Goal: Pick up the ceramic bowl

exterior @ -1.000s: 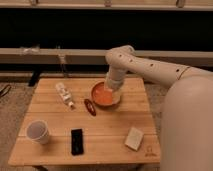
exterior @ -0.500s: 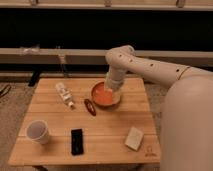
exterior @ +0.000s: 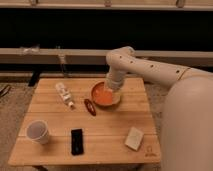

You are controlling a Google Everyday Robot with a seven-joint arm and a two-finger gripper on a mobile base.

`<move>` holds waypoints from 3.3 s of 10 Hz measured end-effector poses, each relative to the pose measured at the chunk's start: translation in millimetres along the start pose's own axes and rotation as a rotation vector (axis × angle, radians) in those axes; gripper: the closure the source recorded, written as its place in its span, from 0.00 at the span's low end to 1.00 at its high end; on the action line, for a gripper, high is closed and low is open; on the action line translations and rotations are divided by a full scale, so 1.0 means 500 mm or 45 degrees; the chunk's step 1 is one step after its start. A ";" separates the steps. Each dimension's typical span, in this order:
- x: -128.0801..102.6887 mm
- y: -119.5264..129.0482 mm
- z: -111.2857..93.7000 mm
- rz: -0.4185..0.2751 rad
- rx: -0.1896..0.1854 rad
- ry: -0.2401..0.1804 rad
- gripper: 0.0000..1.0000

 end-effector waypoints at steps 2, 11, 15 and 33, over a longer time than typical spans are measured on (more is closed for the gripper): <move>0.020 0.001 0.037 -0.011 0.006 -0.011 0.34; 0.089 0.003 0.144 -0.018 -0.069 -0.052 0.34; 0.084 0.007 0.175 -0.011 -0.106 -0.063 0.34; 0.037 -0.012 0.055 -0.046 0.052 -0.015 1.00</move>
